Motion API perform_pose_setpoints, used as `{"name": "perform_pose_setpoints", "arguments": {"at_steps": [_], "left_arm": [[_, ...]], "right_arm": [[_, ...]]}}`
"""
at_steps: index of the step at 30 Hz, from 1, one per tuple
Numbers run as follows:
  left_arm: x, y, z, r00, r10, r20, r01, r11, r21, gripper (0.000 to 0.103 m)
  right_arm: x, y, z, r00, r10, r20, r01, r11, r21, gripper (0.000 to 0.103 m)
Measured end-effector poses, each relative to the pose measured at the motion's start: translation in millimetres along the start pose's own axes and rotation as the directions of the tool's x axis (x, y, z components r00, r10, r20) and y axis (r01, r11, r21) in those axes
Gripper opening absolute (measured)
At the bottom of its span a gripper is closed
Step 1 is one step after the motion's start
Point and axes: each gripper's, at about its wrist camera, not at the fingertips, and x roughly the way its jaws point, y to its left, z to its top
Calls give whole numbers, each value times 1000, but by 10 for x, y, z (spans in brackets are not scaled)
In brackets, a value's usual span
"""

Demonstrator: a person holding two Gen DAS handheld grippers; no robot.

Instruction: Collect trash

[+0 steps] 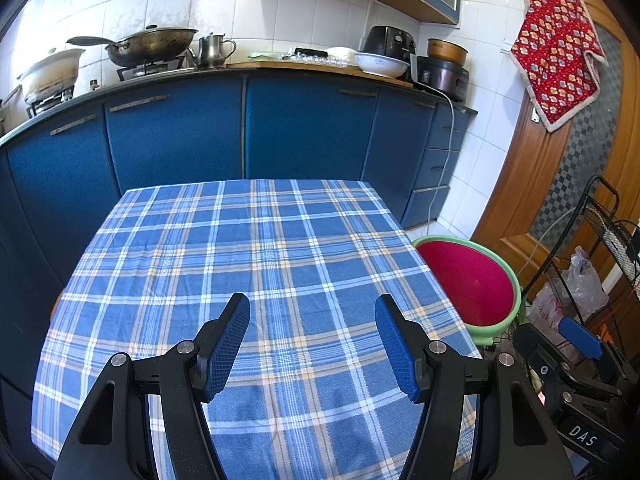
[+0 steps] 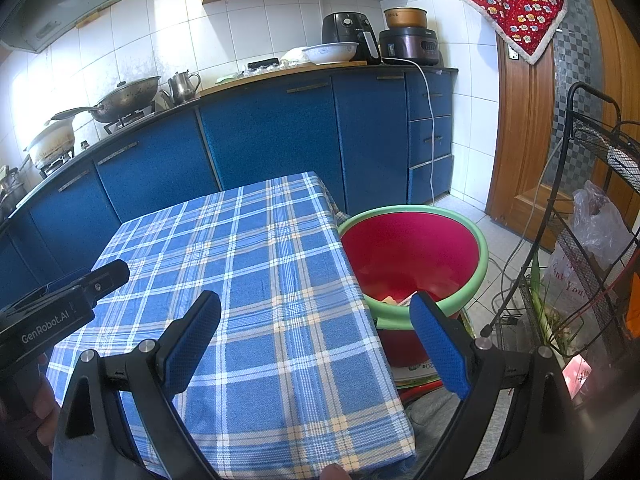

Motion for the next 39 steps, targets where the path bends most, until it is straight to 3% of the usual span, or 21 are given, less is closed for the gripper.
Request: {"name": "perform_pose_setpoints", "arguments": {"at_steps": [39], "left_arm": [[70,26,-21,1000,6,-24,-6,1000,7,67]], "right_arm": [[68,12,12,1000,3,-16,-3,1000,-15,94]]}}
